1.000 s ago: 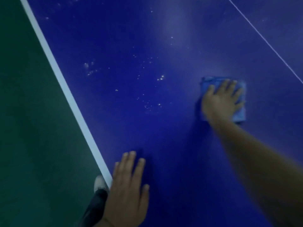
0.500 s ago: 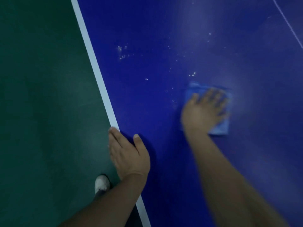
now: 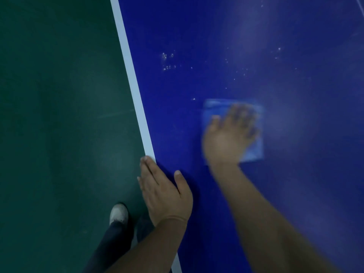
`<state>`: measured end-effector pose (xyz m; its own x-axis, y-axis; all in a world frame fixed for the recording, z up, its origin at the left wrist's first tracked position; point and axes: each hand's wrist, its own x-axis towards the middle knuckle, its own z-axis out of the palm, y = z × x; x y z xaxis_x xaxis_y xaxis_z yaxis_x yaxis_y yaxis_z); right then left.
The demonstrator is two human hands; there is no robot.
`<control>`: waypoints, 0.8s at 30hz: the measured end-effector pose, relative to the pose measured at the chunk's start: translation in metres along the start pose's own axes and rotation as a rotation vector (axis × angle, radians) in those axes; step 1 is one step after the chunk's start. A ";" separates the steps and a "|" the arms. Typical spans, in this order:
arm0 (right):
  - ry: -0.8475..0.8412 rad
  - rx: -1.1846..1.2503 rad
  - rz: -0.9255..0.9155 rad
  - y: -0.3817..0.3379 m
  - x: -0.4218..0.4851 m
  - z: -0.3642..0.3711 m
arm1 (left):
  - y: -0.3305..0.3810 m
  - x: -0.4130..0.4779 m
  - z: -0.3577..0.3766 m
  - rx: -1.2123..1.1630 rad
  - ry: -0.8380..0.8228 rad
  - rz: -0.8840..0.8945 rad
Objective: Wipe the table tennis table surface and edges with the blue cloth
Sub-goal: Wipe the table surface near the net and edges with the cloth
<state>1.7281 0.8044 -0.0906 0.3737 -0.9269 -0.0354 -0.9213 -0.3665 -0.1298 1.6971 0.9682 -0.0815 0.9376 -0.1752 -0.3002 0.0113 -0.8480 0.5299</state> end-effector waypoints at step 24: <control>-0.059 -0.102 -0.250 0.061 0.013 -0.016 | -0.044 0.006 -0.053 -0.183 -0.162 0.327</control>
<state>1.6754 0.7686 -0.0830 0.5936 -0.8014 -0.0732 -0.8047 -0.5922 -0.0414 1.7211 1.0305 -0.0646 0.8353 -0.5098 -0.2060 -0.2030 -0.6341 0.7461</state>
